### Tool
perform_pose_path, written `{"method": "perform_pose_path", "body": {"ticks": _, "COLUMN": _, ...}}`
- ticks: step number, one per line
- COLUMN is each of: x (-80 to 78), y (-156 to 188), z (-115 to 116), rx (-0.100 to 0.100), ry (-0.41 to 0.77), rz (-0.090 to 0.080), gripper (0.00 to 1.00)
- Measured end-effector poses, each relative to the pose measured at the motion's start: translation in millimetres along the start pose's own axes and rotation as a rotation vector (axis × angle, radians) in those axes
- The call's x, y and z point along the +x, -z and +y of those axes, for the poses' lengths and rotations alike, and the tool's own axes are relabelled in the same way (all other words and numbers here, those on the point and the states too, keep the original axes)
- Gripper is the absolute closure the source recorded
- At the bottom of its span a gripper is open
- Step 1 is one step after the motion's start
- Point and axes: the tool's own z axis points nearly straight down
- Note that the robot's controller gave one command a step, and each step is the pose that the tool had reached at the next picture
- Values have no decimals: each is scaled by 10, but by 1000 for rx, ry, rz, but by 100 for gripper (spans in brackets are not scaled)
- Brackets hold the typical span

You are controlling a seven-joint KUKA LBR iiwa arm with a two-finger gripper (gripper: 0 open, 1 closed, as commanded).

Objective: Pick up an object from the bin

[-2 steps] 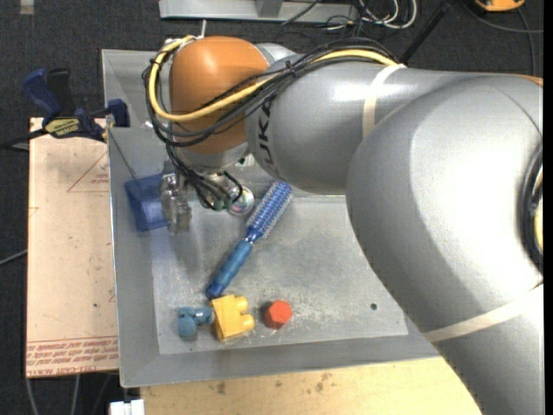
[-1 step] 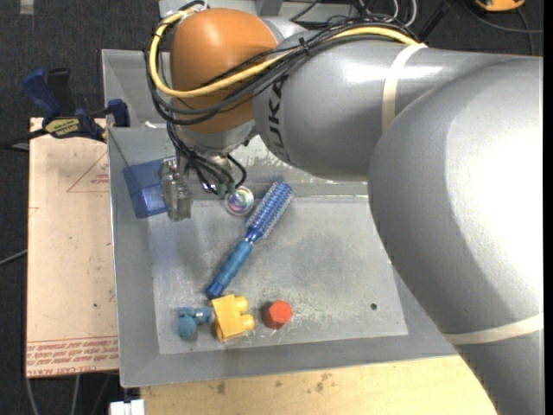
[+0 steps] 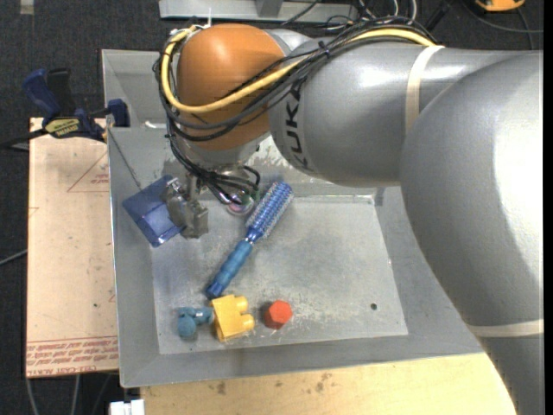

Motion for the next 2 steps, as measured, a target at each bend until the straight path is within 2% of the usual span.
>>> {"method": "perform_pose_path", "body": {"ticks": 2, "x": -1, "y": -3, "z": -4, "rx": -1, "ry": -1, "rz": 0, "gripper": 100}}
